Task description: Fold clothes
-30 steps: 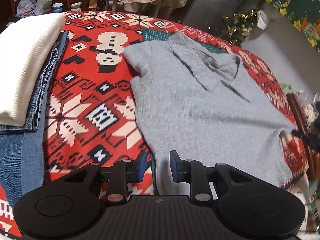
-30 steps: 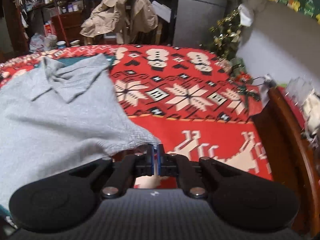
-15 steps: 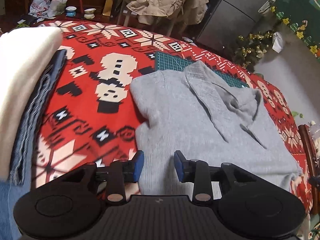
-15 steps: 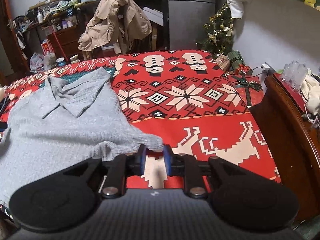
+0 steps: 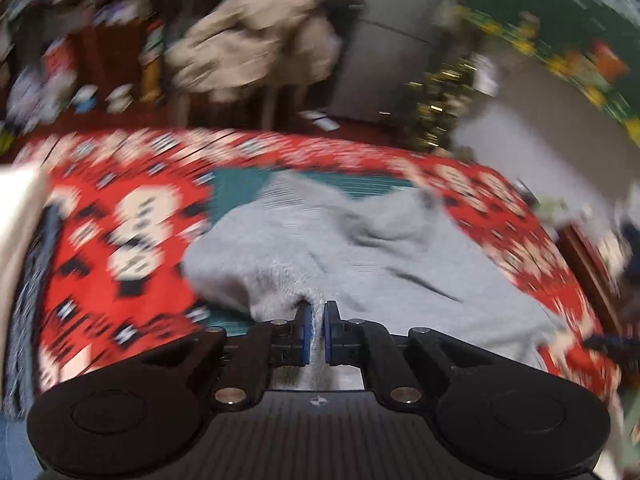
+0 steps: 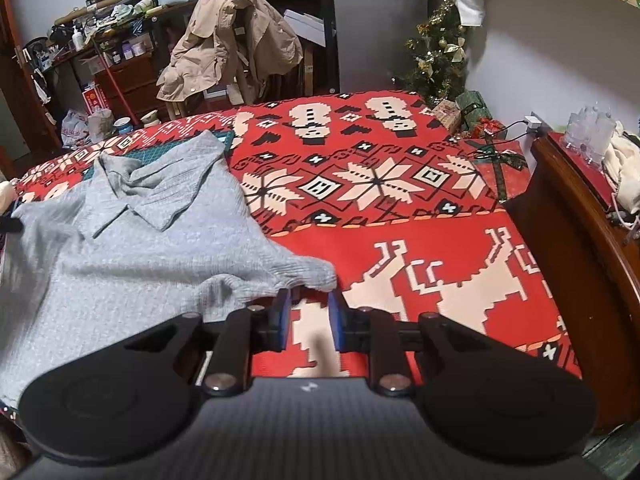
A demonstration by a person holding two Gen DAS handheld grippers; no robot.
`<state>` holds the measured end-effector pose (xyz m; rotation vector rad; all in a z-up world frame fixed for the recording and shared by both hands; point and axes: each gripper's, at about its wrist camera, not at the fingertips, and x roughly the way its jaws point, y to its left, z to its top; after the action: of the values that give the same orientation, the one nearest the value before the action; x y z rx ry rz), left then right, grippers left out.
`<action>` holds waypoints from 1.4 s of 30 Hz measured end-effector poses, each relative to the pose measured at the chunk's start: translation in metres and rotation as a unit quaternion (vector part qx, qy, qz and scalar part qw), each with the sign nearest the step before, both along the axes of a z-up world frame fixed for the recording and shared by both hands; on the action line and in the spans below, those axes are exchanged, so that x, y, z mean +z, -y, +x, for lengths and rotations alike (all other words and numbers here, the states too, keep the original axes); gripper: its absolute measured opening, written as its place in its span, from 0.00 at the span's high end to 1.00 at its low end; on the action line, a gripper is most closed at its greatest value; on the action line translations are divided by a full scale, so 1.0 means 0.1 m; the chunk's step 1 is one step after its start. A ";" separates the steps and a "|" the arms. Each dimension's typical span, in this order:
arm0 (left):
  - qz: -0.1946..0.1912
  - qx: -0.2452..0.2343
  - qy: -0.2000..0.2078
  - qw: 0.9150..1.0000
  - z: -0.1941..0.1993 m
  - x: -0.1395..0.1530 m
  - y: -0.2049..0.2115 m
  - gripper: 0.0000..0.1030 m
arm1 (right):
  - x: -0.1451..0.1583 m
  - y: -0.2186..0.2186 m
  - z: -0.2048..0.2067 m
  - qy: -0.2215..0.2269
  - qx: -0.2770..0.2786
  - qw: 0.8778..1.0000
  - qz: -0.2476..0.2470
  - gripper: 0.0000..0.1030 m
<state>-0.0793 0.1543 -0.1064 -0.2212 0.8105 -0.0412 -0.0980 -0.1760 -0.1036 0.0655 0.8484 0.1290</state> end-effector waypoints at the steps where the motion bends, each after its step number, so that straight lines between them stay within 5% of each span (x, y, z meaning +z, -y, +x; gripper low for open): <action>1: 0.010 -0.023 0.004 1.000 0.01 0.00 0.15 0.94 | 0.00 -0.01 0.00 0.000 0.002 1.000 0.000 0.78; 7: 0.045 -0.089 -0.027 0.995 0.11 -0.33 0.70 0.88 | 0.02 -0.03 -0.06 -0.001 0.008 1.000 0.000 0.76; 12: 0.028 -0.069 -0.017 0.997 -0.11 -0.27 0.47 0.74 | 0.02 0.09 -0.12 -0.005 -0.010 1.000 0.013 0.73; 19: 0.007 -0.013 -0.017 1.000 -0.41 -0.22 -0.03 0.73 | -0.06 0.14 -0.11 -0.018 -0.026 0.999 0.042 0.73; 28: -0.040 0.048 -0.038 0.997 -0.31 -0.50 -0.37 0.73 | -0.05 0.05 -0.08 -0.020 -0.015 0.999 0.039 0.73; 34: -0.055 0.033 -0.039 0.997 -0.06 -0.57 -0.33 0.70 | -0.02 0.09 -0.11 -0.020 -0.023 0.999 0.037 0.72; 35: -0.046 0.030 -0.040 0.998 -0.03 -0.58 -0.30 0.70 | -0.02 0.10 -0.12 -0.020 -0.025 0.999 0.037 0.72; 37: -0.026 0.024 -0.048 0.998 0.04 -0.59 -0.26 0.92 | -0.01 0.11 -0.12 -0.020 -0.028 0.999 0.037 0.72; 42: 0.033 0.026 -0.023 0.999 0.03 -0.34 -0.30 0.95 | 0.01 0.09 -0.10 -0.016 -0.025 0.999 0.038 0.72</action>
<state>-0.0760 0.1847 -0.1403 -0.1818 0.8496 0.0383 -0.1078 -0.1849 -0.1022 0.1600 0.8734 0.1128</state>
